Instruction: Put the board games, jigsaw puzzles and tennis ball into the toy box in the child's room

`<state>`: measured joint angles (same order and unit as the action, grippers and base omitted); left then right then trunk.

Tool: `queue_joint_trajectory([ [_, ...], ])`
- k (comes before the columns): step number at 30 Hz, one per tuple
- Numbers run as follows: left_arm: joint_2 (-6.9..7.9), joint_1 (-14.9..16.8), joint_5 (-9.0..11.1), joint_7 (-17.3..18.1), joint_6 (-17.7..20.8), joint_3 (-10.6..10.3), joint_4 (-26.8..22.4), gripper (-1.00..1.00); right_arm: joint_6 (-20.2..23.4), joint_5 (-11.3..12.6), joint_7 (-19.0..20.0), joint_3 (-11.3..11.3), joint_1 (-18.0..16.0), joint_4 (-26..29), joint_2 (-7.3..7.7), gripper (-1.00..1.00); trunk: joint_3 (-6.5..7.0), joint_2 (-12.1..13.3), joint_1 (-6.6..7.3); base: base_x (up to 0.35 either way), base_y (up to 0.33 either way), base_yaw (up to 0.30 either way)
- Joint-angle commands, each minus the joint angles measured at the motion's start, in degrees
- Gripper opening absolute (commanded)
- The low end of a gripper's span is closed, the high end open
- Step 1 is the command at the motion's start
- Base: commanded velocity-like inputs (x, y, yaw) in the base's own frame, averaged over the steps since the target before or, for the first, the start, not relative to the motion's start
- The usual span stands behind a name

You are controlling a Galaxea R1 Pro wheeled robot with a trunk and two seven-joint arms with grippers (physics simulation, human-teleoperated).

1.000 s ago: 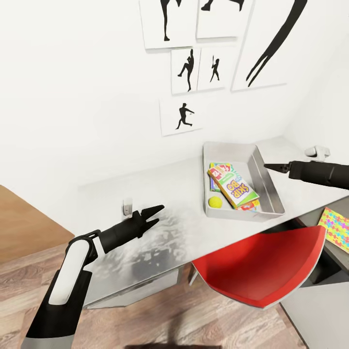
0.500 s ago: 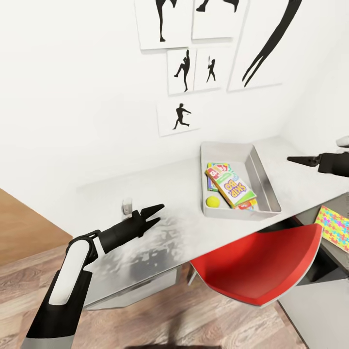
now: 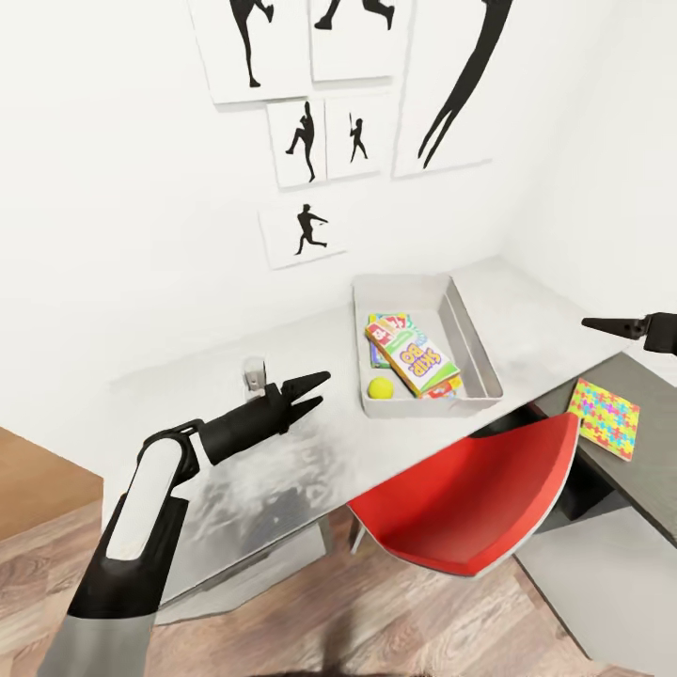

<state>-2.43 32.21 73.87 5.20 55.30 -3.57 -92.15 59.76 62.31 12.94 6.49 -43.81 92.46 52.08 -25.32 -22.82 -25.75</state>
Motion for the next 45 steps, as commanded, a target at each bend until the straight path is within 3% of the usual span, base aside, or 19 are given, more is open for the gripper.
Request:
queue_joint_trajectory([
  [1,-0.05,1.5,-0.4,0.1,0.3,-0.2,0.0,1.00,0.2,-0.6,0.6,0.8,0.6,0.0,0.00,1.00,-0.06,-0.1,-0.03,0.000,0.000,-0.258],
  [11,-1.42,15.3,1.2,-2.7,1.3,-1.1,0.0,1.00,0.2,-0.6,0.7,3.3,2.8,0.0,0.05,1.00,0.24,-0.1,-0.03,0.000,0.000,-0.268],
  [13,-1.98,20.1,3.5,-5.6,1.6,-1.7,0.0,1.00,0.2,-0.6,0.7,3.6,3.1,0.0,0.03,1.00,0.30,-0.1,-0.03,0.000,0.000,-0.274],
  [16,-2.24,22.5,5.3,-7.8,1.7,-2.2,0.0,1.00,0.2,-0.6,0.8,3.6,3.3,0.0,0.01,1.00,0.39,-0.1,-0.03,0.000,0.000,-0.274],
  [18,-2.62,27.1,10.1,-13.7,1.8,-3.8,0.0,1.00,0.2,-0.6,0.8,3.8,4.0,0.0,-0.01,1.00,0.45,-0.1,-0.03,0.000,0.000,-0.275],
  [19,-2.62,27.1,10.1,-13.7,1.8,-3.8,0.0,1.00,0.2,-0.6,0.8,3.8,4.0,0.0,-0.01,1.00,0.48,-0.1,-0.03,0.000,0.000,-0.275],
  [20,-2.77,29.4,13.1,-17.3,1.8,-4.6,0.0,1.00,0.2,-0.6,0.8,3.8,4.4,0.0,-0.02,1.00,0.51,-0.1,-0.03,0.000,0.000,-0.276],
  [21,-2.77,29.4,13.1,-17.3,1.8,-4.6,0.0,1.00,0.2,-0.6,0.8,3.8,4.4,0.0,-0.02,1.00,0.54,-0.1,-0.03,0.000,0.000,-0.276],
  [23,-3.05,33.5,19.6,-25.0,1.4,-6.1,0.0,1.00,0.2,-0.6,0.8,3.9,5.0,0.0,-0.03,1.00,0.59,-0.1,-0.03,0.000,0.000,-0.276],
  [24,-3.05,33.5,19.6,-25.0,1.4,-6.1,0.0,1.00,0.2,-0.6,0.8,3.9,5.0,0.0,-0.03,1.00,0.62,-0.1,-0.03,0.000,0.000,-0.276],
  [26,-3.46,37.0,25.7,-32.8,0.3,-7.6,0.0,1.00,0.2,-0.6,0.8,4.0,5.5,0.0,-0.03,1.00,0.68,-0.1,-0.03,0.000,0.000,-0.276],
  [27,-3.46,37.0,25.7,-32.8,0.3,-7.6,0.0,1.00,0.2,-0.6,0.8,4.0,5.5,0.0,-0.03,1.00,0.71,-0.1,-0.03,0.000,0.000,-0.276],
  [29,-3.91,39.5,30.2,-39.6,-1.2,-9.4,0.0,1.00,0.2,-0.6,0.7,4.0,5.8,-0.1,-0.04,1.00,0.77,-0.1,-0.03,0.000,0.000,-0.277],
  [30,-3.91,39.5,30.2,-39.6,-1.2,-9.4,0.0,1.00,0.2,-0.6,0.7,4.0,5.8,-0.1,-0.04,1.00,0.80,-0.1,-0.03,0.000,0.000,-0.277],
  [32,-4.25,41.0,33.0,-45.0,-2.9,-12.1,0.0,1.00,0.2,-0.6,0.7,4.1,6.1,-0.3,-0.02,1.00,0.86,-0.1,-0.03,0.000,0.000,-0.277],
  [35,-4.38,41.5,34.0,-47.1,-3.8,-13.9,0.1,1.00,0.2,-0.7,0.7,4.1,6.2,-0.6,-0.01,1.00,0.94,-0.1,-0.03,0.000,0.000,-0.277],
  [37,-4.47,41.9,35.4,-50.2,-5.6,-17.5,0.3,1.00,0.2,-0.7,0.7,4.2,6.4,-1.9,0.06,1.00,1.00,-0.1,-0.03,0.000,0.000,-0.277],
  [39,-4.48,41.8,35.9,-51.3,-6.6,-19.1,0.5,1.00,0.2,-0.7,0.7,4.4,6.5,-2.7,0.09,1.00,1.06,-0.1,-0.03,0.000,0.000,-0.277],
  [45,-4.36,40.5,35.9,-54.0,-10.0,-23.1,1.0,1.00,0.2,-0.7,0.9,5.2,7.0,-6.9,0.10,1.00,1.23,-0.1,-0.03,0.000,0.000,-0.277],
])
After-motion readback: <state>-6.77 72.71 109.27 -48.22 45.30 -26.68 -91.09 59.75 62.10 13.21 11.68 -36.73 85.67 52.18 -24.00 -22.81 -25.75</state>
